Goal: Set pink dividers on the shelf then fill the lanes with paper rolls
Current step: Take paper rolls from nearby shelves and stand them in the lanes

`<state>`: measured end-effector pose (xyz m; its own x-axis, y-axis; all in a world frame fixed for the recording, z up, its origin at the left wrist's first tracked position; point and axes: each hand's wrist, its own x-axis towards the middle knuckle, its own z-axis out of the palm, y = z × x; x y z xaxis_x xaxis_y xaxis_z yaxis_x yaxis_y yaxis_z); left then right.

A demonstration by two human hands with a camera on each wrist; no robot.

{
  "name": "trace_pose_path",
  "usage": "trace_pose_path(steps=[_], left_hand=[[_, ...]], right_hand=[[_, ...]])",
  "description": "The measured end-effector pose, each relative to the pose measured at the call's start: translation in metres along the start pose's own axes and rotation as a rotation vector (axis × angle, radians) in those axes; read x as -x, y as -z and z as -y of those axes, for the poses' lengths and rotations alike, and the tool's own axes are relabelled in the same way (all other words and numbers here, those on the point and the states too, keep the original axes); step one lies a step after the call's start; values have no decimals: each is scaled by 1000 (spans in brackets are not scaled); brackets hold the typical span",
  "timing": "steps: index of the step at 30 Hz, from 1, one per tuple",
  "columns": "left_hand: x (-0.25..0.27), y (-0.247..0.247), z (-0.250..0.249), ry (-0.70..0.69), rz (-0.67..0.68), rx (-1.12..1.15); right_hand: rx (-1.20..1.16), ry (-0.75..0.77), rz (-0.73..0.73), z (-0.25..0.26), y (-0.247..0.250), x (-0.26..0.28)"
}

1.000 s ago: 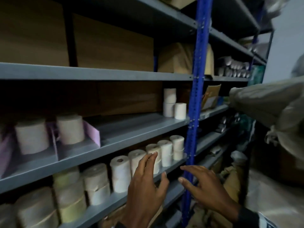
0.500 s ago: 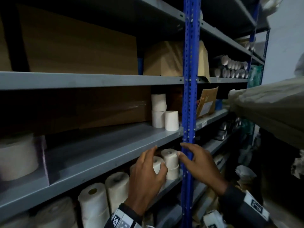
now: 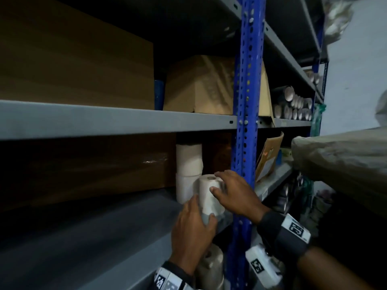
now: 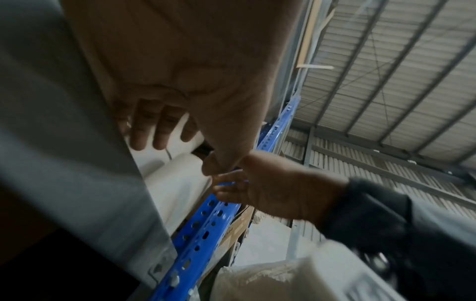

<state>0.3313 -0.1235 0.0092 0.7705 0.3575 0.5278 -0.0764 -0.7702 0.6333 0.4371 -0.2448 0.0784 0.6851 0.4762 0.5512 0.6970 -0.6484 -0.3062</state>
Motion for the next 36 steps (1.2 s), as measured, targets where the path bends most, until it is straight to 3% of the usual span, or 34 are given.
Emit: trace_pose_path(steps=[6, 12, 18, 22, 26, 31, 36], left_hand=[[-23, -33, 9, 25, 79, -121], [-23, -35, 9, 19, 52, -171], [-14, -30, 4, 3, 30, -27], [-2, -21, 0, -37, 1, 185], [28, -7, -8, -59, -70, 401], [86, 15, -21, -78, -130, 459], [156, 45, -33, -71, -103, 535]], right_hand=[[100, -5, 188, -15, -21, -37], [68, 57, 154, -17, -14, -24], [53, 115, 133, 0, 17, 7], [-29, 181, 59, 16, 47, 34], [-108, 226, 7, 37, 70, 71], [-205, 264, -5, 65, 91, 124], [-244, 318, 68, 90, 112, 178]])
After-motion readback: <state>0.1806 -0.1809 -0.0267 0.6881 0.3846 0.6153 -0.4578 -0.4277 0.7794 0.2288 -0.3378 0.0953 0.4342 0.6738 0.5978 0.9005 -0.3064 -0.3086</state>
